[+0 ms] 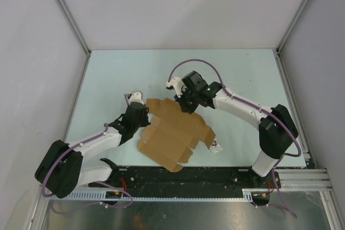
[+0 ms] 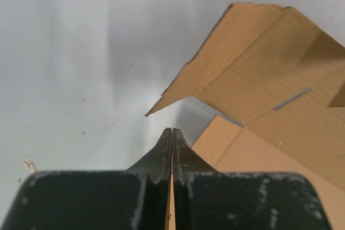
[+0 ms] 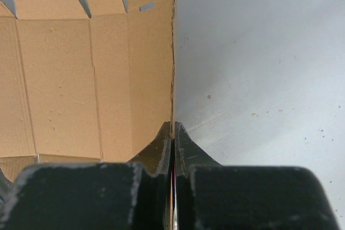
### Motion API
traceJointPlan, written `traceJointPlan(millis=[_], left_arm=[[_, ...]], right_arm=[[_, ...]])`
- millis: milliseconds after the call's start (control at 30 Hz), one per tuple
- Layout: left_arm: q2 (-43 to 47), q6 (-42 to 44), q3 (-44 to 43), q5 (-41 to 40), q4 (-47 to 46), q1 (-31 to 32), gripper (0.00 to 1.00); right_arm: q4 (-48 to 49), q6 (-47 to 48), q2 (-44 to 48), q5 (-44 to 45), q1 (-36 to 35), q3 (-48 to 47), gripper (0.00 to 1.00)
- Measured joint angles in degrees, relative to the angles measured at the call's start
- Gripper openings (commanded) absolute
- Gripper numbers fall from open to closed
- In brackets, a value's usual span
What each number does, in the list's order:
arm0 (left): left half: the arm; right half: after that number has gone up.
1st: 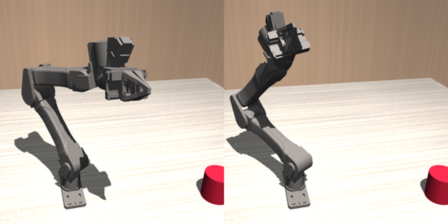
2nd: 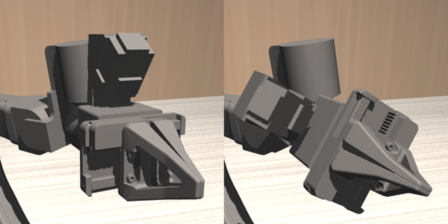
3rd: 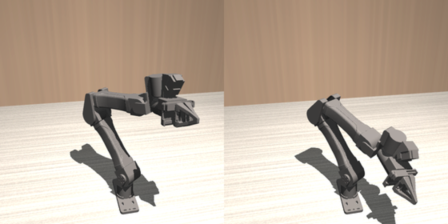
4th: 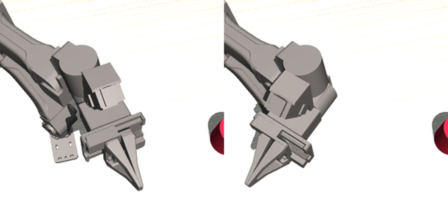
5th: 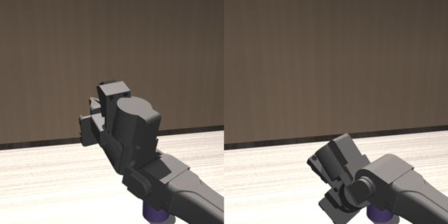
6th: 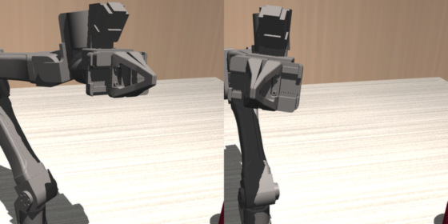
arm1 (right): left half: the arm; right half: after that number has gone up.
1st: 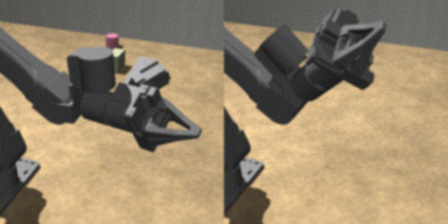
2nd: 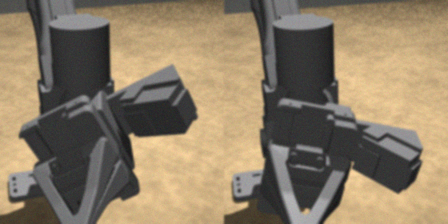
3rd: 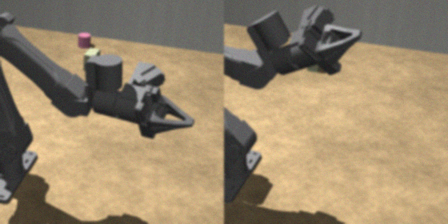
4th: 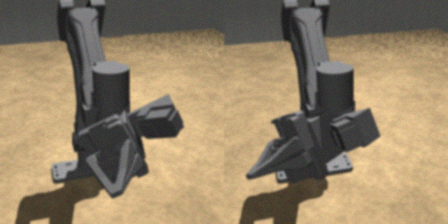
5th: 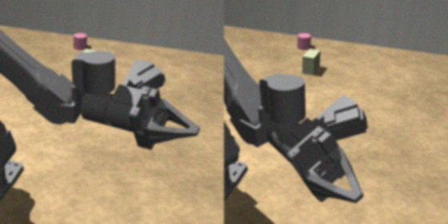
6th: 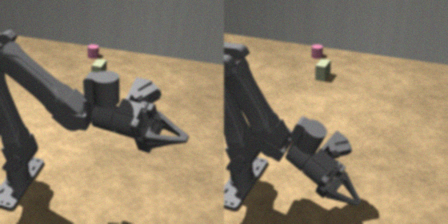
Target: Fold the paper box
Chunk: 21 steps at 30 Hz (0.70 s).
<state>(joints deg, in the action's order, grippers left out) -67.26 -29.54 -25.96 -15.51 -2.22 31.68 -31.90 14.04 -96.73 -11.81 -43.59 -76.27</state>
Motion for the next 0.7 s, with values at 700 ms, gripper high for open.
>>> traceJointPlan(millis=[700], left_arm=[[-7.1, 0.0, -0.1, 0.8, -1.3, -0.7, 0.0]], right_arm=[[0.0, 0.0, 0.0, -1.1, 0.0, 0.1, 0.0]])
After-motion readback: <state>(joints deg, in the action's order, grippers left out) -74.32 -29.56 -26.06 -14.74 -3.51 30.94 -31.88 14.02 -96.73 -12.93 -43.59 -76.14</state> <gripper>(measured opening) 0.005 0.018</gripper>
